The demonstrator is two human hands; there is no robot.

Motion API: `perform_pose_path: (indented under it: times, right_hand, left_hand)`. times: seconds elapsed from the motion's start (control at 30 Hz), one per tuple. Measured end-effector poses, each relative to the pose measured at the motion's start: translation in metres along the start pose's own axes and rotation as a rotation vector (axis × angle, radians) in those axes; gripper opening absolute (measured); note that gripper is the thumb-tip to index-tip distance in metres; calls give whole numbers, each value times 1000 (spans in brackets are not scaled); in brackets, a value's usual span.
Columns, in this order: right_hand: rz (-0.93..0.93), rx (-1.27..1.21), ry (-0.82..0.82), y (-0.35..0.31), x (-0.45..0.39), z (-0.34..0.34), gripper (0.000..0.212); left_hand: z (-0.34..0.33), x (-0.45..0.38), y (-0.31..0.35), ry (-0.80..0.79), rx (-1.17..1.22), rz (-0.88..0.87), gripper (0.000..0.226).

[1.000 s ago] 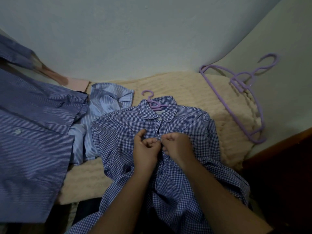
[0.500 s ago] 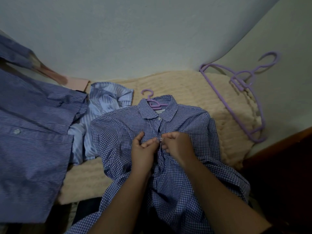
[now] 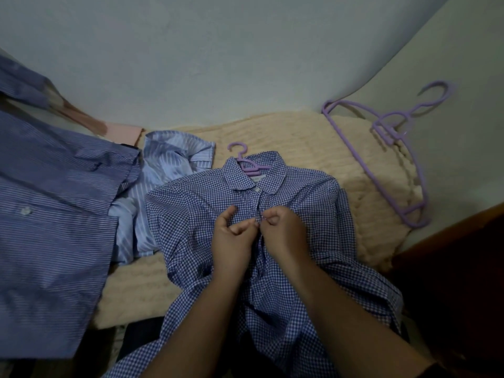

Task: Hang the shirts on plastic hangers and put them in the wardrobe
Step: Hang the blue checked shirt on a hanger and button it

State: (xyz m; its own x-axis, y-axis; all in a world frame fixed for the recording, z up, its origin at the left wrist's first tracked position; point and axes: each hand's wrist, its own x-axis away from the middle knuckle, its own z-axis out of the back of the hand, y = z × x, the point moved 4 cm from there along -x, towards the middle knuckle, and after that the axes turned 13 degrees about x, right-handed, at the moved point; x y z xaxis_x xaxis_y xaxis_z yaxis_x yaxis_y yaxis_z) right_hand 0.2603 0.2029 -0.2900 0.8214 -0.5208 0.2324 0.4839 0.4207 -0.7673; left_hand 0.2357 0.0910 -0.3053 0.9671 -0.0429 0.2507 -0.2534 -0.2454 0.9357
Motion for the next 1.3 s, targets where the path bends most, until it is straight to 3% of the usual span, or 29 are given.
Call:
perform_pose_path:
  times: [0.2, 0.43, 0.6, 0.7, 0.77, 0.8, 0.9, 1.07, 1.2, 1.3]
  right_hand:
    - [19, -97, -49, 6, -1, -1, 11]
    - [30, -108, -118, 8, -10, -2, 29]
    - [144, -17, -196, 2, -13, 3, 34]
    - [180, 41, -202, 0, -14, 4, 29]
    - [162, 3, -215, 0, -14, 4, 13]
    - [156, -5, -214, 0, -13, 4, 5]
    - [151, 15, -161, 1, -14, 4, 11]
    - [91, -65, -103, 9, -19, 2, 6]
    - [58, -152, -98, 13, -20, 2, 22]
    - [62, -166, -89, 14, -20, 3, 23]
  left_hand:
    - [0, -2, -1, -8, -64, -13, 61]
    - [1, -3, -3, -34, 5, 28, 52]
    - [3, -10, -6, -66, -9, 43, 49]
    - [0, -12, -3, -103, -10, 35, 53]
    - [0, -14, -4, -117, -17, 31, 54]
    - [-1, -14, -5, -124, -23, 26, 54]
    - [-2, -14, -5, -147, -54, 6, 54]
    - [-1, -15, -5, -169, -100, 21, 61]
    - [-2, -17, -5, -181, -130, 36, 62]
    - [-2, -22, -5, -198, -133, 76, 61]
